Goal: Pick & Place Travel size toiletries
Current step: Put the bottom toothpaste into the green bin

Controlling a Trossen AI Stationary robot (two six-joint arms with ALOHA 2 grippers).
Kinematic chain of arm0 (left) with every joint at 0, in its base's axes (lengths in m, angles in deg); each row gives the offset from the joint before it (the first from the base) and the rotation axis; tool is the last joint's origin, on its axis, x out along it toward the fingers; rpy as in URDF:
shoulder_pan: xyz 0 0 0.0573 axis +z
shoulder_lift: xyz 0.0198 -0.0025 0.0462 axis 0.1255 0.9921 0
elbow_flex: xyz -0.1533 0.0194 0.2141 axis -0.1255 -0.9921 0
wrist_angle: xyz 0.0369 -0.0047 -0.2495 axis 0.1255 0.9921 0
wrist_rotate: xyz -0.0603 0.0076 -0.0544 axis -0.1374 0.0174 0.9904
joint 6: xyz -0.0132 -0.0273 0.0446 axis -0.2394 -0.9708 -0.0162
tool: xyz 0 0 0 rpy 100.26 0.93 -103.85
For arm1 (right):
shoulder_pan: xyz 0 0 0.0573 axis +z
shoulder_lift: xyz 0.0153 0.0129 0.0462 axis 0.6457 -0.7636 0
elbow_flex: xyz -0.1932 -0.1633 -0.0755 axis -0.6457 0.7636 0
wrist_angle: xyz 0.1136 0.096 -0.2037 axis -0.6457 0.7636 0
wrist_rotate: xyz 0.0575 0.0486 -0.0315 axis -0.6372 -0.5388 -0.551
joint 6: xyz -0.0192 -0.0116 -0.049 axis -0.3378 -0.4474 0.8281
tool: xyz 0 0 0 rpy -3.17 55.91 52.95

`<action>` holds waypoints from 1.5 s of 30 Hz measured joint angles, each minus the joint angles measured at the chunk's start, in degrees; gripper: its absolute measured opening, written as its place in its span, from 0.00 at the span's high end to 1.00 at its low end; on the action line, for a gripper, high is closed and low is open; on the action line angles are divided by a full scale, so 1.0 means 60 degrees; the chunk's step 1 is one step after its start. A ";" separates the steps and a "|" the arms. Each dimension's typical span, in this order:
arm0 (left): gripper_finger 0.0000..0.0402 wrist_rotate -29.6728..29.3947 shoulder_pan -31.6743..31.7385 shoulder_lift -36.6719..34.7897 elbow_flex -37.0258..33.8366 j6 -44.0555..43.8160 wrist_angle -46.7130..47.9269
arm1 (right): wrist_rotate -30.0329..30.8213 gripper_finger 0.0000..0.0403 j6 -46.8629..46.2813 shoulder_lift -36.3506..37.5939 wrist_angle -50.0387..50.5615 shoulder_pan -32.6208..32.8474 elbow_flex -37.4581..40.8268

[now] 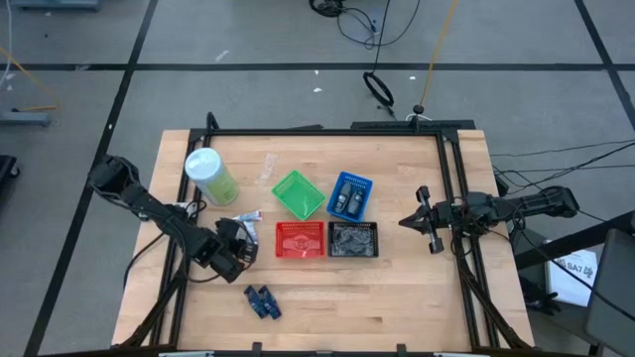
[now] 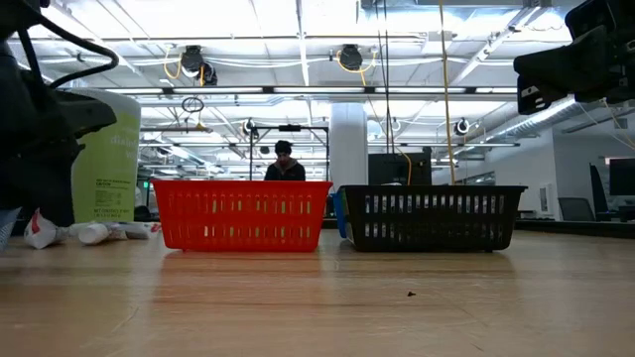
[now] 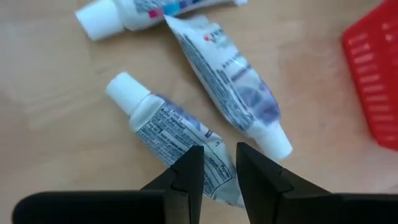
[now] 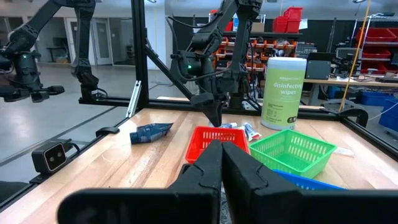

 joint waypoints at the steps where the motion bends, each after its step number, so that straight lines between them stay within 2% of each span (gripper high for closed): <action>1: 0.77 0.0088 0.0018 0.0000 0.0000 0.0085 -0.0028 | 0.0000 1.00 0.0000 0.0000 0.0000 0.0000 0.0000; 7: 0.74 0.1562 0.0326 -0.0007 0.0017 0.0397 0.0031 | 0.0000 1.00 0.0000 0.0000 0.0000 0.0000 0.0000; 12: 0.58 0.2064 0.0585 -0.0132 0.0018 0.0555 -0.0181 | 0.0000 1.00 0.0000 0.0000 0.0000 0.0000 0.0000; 17: 0.41 0.3173 0.0899 -0.0329 0.0269 0.0390 -0.0248 | 0.0000 1.00 0.0000 0.0000 0.0000 0.0002 0.0000; 23: 0.30 0.3157 0.0942 -0.0331 0.0882 -0.0623 0.1077 | 0.0000 1.00 0.0000 0.0000 0.0000 0.0001 0.0000; 29: 0.27 0.3219 0.0946 -0.0305 0.0828 -0.2015 0.2153 | 0.0000 1.00 0.0000 0.0002 0.0000 0.0000 0.0000; 34: 0.27 0.2922 0.0946 -0.0295 0.0485 -0.2684 0.2117 | 0.0000 1.00 0.0000 0.0000 0.0002 0.0000 -0.0001; 39: 0.27 0.2275 0.1008 -0.0295 0.0304 -0.2613 0.1507 | 0.0000 1.00 0.0000 0.0000 -0.0004 0.0000 -0.0004; 45: 0.27 0.2187 0.1318 -0.0096 0.0289 -0.2317 0.1318 | 0.0000 1.00 0.0000 0.0003 0.0000 0.0000 -0.0001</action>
